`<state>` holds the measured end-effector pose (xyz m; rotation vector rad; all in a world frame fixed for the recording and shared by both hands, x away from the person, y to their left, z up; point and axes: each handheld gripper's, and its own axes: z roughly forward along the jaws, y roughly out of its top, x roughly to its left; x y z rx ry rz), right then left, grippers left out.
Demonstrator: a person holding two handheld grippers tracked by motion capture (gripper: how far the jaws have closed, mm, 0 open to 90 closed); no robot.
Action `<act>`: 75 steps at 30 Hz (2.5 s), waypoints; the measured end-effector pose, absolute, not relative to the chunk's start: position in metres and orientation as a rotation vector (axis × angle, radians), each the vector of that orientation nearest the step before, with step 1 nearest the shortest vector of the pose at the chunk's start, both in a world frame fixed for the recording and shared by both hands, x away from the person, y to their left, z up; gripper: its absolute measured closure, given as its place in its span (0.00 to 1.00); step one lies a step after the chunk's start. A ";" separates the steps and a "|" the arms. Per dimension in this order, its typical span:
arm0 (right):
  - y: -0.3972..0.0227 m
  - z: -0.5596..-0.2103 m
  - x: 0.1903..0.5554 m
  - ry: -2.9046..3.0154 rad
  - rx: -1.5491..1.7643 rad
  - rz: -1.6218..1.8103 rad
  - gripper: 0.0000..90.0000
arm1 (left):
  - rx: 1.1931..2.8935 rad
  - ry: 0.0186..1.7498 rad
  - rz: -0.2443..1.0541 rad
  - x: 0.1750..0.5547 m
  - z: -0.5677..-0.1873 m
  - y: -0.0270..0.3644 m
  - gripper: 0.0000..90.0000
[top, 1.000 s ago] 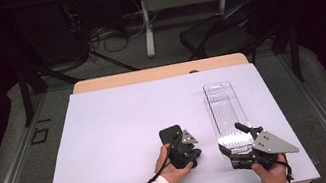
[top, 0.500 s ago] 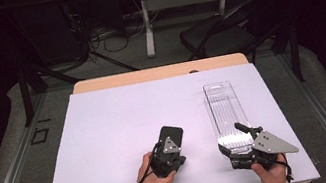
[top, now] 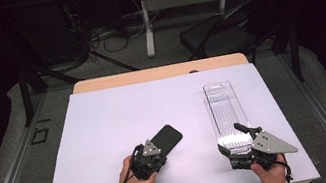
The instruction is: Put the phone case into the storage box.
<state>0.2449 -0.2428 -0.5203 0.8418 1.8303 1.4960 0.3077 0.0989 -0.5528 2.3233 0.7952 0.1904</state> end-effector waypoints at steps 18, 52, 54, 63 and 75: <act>-0.243 -0.521 0.245 1.832 0.841 1.499 0.16 | 2.259 0.829 0.163 0.310 -0.549 0.117 0.94; -0.242 -0.521 0.246 1.840 0.843 1.496 0.16 | 2.128 0.743 0.174 0.321 -0.513 0.141 0.28; -0.242 -0.521 0.245 1.839 0.844 1.497 0.16 | 2.127 0.748 0.178 0.322 -0.511 0.140 0.25; -0.242 -0.520 0.245 1.840 0.843 1.498 0.16 | 2.144 0.784 0.167 0.331 -0.511 0.142 0.12; -0.242 -0.521 0.245 1.843 0.844 1.497 0.16 | 2.235 0.776 0.114 0.343 -0.505 0.143 0.00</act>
